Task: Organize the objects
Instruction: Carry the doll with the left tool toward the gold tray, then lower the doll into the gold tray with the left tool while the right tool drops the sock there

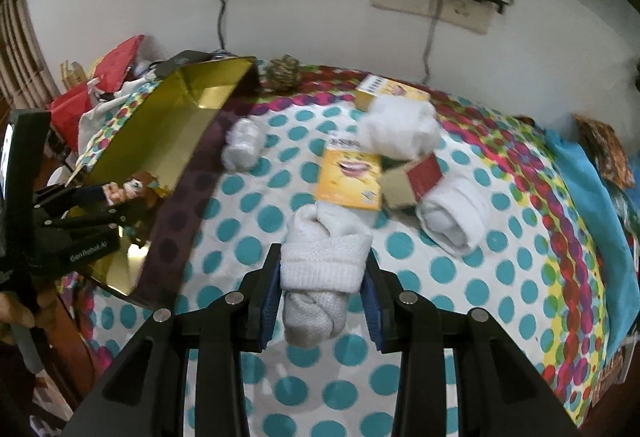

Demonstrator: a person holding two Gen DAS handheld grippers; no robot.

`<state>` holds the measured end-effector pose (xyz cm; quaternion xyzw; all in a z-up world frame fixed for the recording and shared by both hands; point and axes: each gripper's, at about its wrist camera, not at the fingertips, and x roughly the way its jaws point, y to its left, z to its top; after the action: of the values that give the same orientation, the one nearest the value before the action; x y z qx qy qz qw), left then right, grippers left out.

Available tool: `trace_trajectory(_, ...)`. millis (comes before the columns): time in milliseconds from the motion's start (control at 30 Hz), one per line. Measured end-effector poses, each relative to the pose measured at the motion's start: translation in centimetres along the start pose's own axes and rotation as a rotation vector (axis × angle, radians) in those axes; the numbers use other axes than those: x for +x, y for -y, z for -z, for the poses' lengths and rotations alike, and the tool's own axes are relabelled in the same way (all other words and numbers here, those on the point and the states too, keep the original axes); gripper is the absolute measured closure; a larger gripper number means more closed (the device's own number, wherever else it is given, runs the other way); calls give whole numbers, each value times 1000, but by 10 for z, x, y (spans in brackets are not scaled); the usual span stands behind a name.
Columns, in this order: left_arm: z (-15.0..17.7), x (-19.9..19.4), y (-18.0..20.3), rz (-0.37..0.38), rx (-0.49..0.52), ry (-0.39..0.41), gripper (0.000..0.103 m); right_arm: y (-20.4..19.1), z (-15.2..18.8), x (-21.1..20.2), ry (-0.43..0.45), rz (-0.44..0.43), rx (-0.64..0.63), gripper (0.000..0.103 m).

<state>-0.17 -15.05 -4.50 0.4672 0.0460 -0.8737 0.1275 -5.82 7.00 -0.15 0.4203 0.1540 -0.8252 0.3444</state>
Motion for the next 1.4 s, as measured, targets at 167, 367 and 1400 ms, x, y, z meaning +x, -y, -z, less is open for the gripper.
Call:
trace_trajectory(167, 0, -28, -8, 5, -9, 59, 47, -27, -20, -3, 30, -42, -58, 68)
trace_trajectory(367, 5, -62, -28, -23, -47, 126, 43, -67, -56, 2, 61, -115, -137, 68)
trace_trajectory(1400, 22, -66, -91, -18, -160, 136, 43, -165, -101, 118, -82, -80, -239, 53)
